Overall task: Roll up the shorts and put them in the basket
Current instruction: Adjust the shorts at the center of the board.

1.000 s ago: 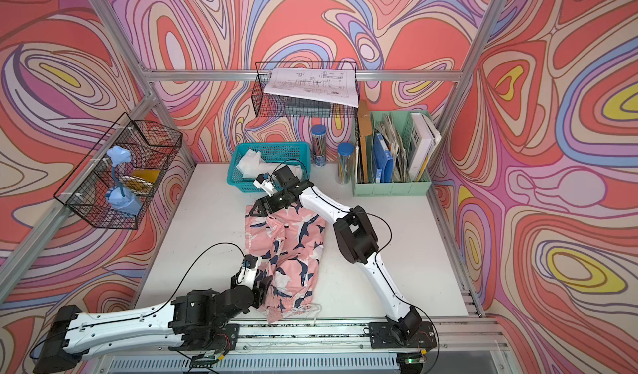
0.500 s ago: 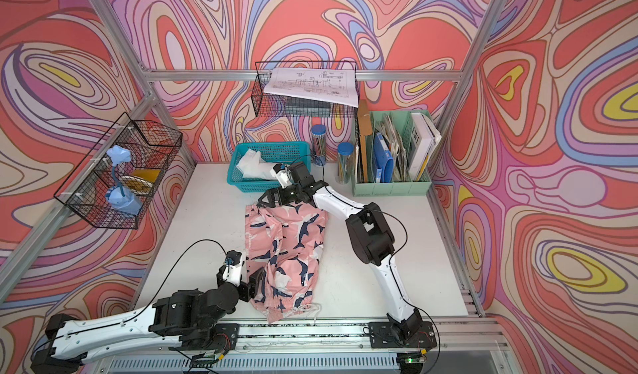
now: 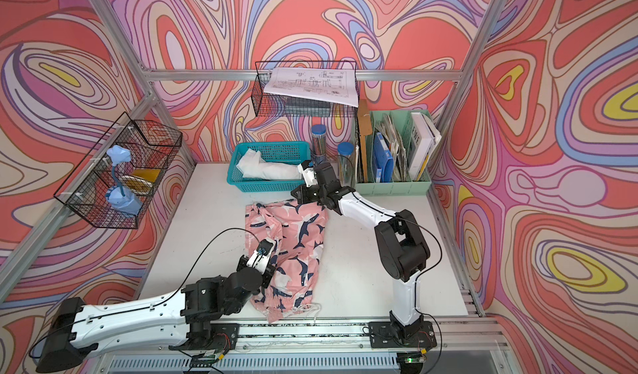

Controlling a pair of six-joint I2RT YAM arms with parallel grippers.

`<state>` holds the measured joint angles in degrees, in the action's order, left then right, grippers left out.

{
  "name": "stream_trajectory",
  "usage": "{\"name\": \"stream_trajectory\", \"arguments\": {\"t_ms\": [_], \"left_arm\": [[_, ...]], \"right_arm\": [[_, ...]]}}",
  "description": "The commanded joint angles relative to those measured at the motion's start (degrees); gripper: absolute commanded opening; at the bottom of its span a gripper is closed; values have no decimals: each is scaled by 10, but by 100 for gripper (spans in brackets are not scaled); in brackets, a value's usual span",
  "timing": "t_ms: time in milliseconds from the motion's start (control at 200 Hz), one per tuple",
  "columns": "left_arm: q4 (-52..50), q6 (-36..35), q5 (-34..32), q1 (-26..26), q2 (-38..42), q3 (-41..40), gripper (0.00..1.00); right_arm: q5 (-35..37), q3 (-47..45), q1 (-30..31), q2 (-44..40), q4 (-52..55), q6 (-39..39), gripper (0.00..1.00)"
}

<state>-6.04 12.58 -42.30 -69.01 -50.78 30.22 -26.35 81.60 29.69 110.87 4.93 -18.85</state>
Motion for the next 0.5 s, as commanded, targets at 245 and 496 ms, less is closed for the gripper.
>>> {"name": "stream_trajectory", "arguments": {"t_ms": [245,496], "left_arm": [[87,-16,274,143,-121,77,0],[84,17,456,184,-210,94,0]], "right_arm": [[77,-104,-2,-22,25,-43,0],[87,-139,-28,-6,5,-81,0]]}}
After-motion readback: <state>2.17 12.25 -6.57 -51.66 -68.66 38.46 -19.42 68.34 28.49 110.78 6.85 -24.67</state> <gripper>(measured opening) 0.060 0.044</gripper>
